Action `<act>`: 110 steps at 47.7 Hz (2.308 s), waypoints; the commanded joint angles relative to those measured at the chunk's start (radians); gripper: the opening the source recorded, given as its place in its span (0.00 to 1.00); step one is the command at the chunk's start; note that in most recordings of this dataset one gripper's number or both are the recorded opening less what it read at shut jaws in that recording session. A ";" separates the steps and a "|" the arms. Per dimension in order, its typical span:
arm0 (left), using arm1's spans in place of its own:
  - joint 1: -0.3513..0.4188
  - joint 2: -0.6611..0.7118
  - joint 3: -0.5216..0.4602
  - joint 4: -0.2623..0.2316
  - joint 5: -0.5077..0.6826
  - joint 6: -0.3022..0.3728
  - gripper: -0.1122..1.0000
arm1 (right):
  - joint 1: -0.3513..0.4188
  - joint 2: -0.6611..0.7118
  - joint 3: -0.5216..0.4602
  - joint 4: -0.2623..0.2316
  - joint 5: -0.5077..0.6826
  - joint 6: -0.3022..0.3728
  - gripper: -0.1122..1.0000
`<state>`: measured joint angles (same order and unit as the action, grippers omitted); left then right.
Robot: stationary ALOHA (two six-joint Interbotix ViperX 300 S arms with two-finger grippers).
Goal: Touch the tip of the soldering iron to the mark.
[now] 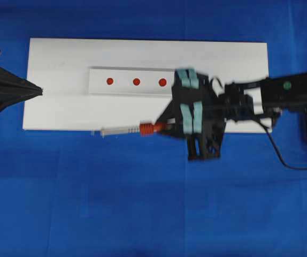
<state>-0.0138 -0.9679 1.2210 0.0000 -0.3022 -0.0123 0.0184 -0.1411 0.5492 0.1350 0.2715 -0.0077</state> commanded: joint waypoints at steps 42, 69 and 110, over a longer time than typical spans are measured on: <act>-0.002 0.003 -0.008 0.002 -0.011 0.002 0.10 | -0.206 -0.018 -0.069 -0.144 0.103 -0.029 0.16; -0.002 0.005 -0.008 0.002 -0.009 0.002 0.10 | -0.206 0.057 -0.166 -0.144 0.419 -0.020 0.16; -0.002 0.003 -0.008 0.002 -0.011 0.002 0.10 | -0.207 0.057 -0.164 -0.144 0.419 -0.015 0.16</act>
<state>-0.0138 -0.9679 1.2226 0.0015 -0.3022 -0.0123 -0.1871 -0.0706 0.4096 -0.0077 0.6949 -0.0261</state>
